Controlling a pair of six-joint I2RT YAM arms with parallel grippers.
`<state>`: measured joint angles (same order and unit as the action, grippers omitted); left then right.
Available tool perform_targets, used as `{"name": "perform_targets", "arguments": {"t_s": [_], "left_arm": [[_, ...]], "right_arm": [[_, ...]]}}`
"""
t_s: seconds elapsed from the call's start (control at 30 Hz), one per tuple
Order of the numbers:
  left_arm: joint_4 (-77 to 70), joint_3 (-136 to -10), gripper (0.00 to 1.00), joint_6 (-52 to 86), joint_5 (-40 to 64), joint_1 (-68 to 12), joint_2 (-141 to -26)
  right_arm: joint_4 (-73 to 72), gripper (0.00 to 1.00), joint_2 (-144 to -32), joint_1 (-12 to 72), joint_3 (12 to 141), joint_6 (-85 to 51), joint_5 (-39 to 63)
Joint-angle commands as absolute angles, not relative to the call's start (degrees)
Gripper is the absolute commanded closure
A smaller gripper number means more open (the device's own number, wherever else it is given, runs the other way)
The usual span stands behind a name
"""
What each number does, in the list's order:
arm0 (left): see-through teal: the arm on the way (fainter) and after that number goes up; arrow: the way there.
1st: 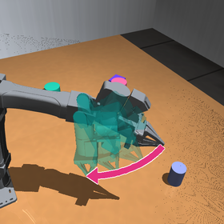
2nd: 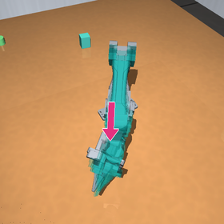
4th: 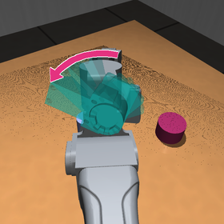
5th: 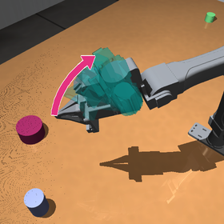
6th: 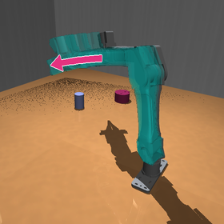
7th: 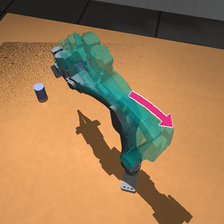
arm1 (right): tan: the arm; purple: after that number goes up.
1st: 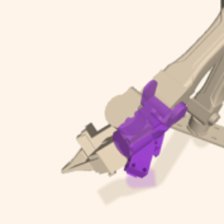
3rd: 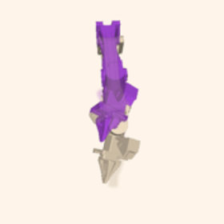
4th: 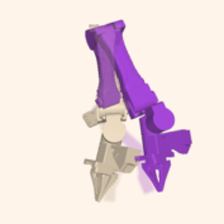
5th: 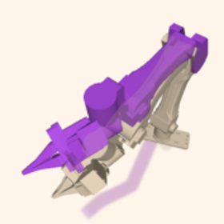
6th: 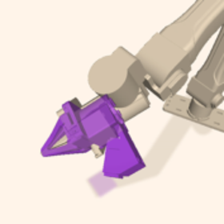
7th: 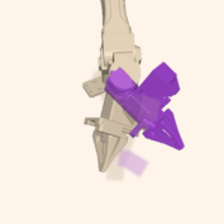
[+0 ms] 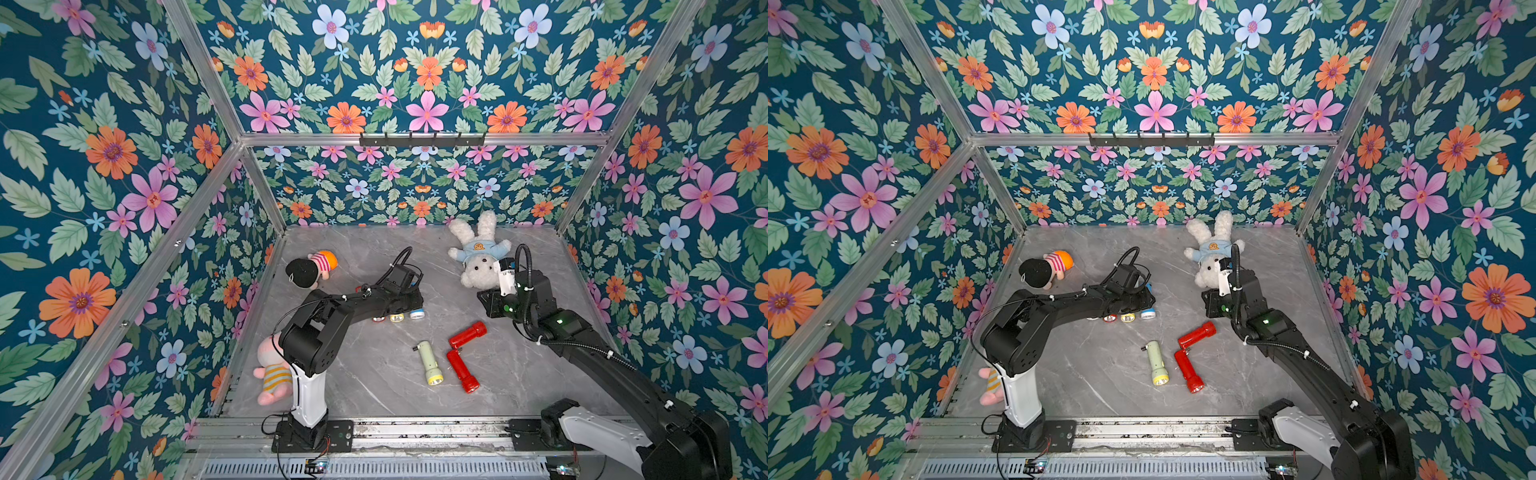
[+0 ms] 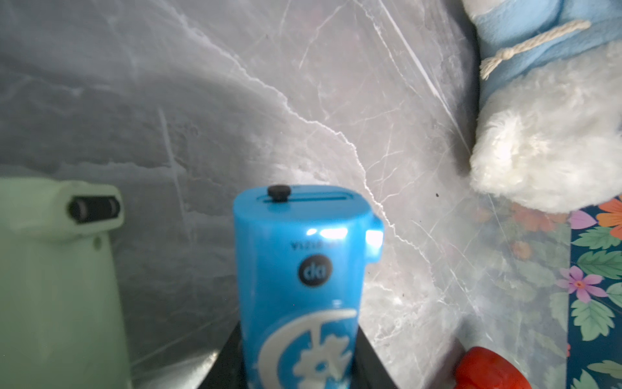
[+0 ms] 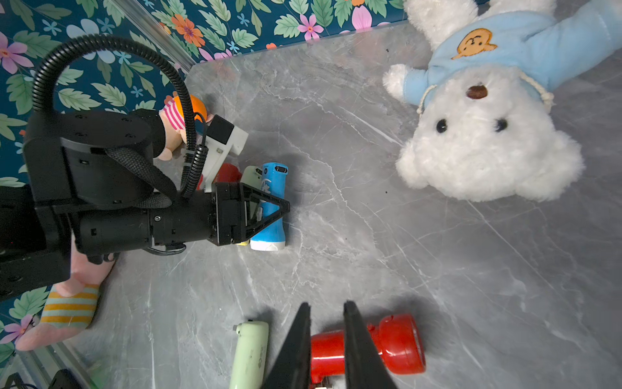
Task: Close the plug at the bottom of the flashlight
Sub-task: Place the flashlight at the center of the board.
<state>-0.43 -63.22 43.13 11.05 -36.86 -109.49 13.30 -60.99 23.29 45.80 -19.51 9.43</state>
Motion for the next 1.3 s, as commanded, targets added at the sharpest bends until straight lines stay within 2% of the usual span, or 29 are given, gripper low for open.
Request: {"name": "perform_targets", "arguments": {"t_s": [0.0,0.37,0.63,1.03,1.27], "left_arm": [[4.27,-62.0,0.66,43.31,10.46,-36.92,-109.73],[5.0,-60.99,0.54,44.04,9.67,-36.95,-109.5],[5.07,-61.35,0.51,44.31,9.85,-37.05,-107.44],[12.54,-62.14,0.48,41.12,3.9,-38.19,-91.49],[13.97,-56.22,0.48,42.0,4.75,-43.98,-86.16]], "right_arm": [[11.6,0.79,-60.8,23.29,45.56,-20.21,8.88],[11.17,0.77,-60.91,23.29,45.26,-20.45,8.62],[11.07,0.76,-60.83,23.2,45.17,-20.48,8.59],[11.48,0.7,-61.56,23.2,46.19,-21.51,9.69],[13.27,0.6,-62.43,23.14,48.24,-21.79,9.49]]}}
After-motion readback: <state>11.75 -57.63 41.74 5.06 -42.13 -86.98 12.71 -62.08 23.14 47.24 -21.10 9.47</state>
